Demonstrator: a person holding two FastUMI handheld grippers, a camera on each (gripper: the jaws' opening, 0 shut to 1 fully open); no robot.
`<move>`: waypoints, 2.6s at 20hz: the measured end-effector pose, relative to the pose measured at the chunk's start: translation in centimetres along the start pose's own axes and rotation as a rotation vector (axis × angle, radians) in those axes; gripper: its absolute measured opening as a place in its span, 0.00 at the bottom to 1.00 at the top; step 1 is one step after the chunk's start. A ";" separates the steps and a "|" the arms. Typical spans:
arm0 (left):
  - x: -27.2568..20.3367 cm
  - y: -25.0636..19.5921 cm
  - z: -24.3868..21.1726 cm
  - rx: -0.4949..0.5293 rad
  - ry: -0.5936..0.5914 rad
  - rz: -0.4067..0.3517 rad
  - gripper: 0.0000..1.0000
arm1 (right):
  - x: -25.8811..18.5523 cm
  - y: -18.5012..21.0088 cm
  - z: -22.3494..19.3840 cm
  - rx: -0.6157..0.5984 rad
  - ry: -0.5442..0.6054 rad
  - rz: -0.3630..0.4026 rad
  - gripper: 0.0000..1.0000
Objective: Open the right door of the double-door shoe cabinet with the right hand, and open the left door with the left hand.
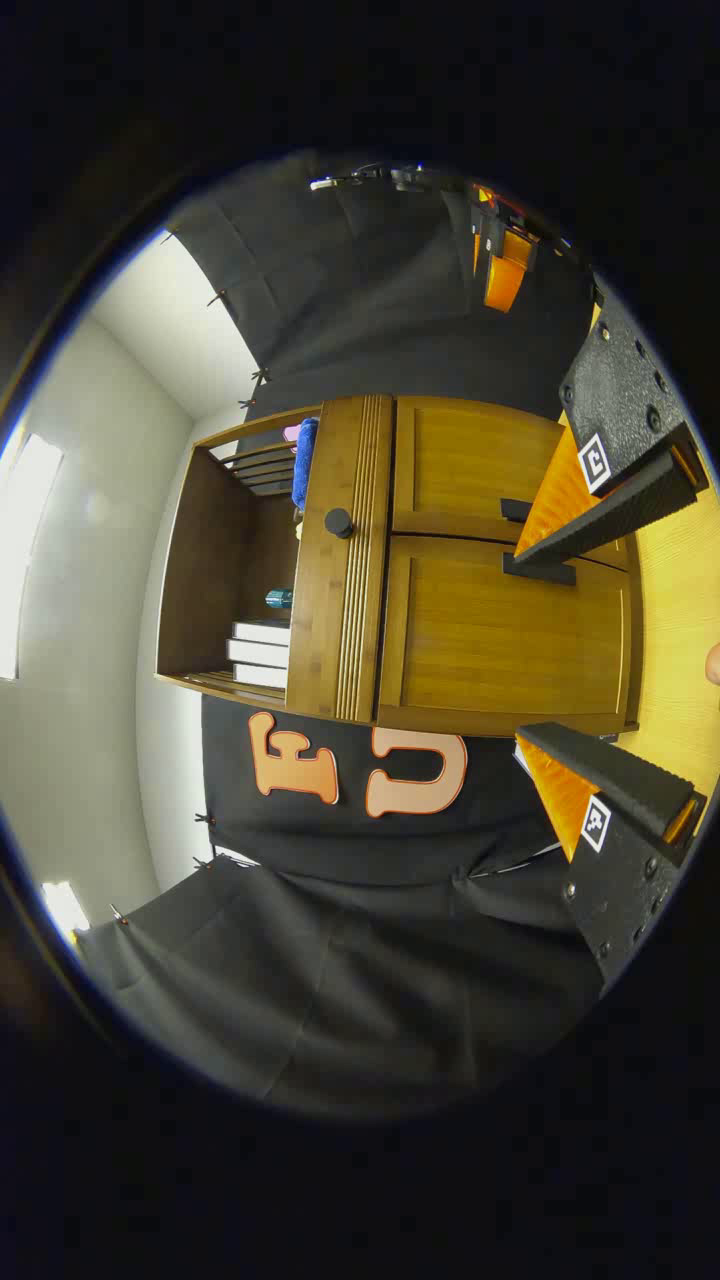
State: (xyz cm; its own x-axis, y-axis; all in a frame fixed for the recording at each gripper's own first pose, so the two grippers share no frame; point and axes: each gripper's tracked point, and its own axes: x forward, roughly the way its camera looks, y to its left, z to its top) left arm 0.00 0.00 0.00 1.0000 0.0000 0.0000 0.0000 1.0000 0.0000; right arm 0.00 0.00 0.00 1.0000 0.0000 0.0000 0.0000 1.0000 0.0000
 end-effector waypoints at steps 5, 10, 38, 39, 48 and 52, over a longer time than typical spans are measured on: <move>0.2 -0.3 -0.1 -0.001 0.003 -0.003 0.92 | 0.0 -0.4 0.0 0.004 0.002 -0.005 0.97; 0.2 -0.6 -0.1 0.003 0.004 -0.007 0.94 | 0.1 -0.7 0.0 0.010 0.006 -0.007 0.97; 0.1 0.3 -1.3 0.027 0.021 -0.016 0.94 | 3.9 3.5 -3.5 0.005 0.059 0.028 0.97; 0.0 0.5 -1.3 0.027 0.022 -0.018 0.94 | 4.3 3.9 -3.7 0.003 0.064 0.032 0.97; -0.2 1.5 -2.0 0.041 0.031 -0.028 0.94 | 9.3 8.0 -6.4 -0.009 0.089 0.075 0.98; -0.5 1.4 -2.0 0.046 0.032 -0.039 0.94 | 11.9 10.5 -8.0 -0.022 0.121 0.103 0.98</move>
State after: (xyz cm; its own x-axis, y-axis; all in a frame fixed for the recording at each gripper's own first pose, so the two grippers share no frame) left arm -0.54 1.44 -2.02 0.9988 -0.0378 -0.0324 0.0392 0.9982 0.0454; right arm 11.91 10.54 -7.96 0.9874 0.1009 -0.1220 -0.1036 0.9945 -0.0156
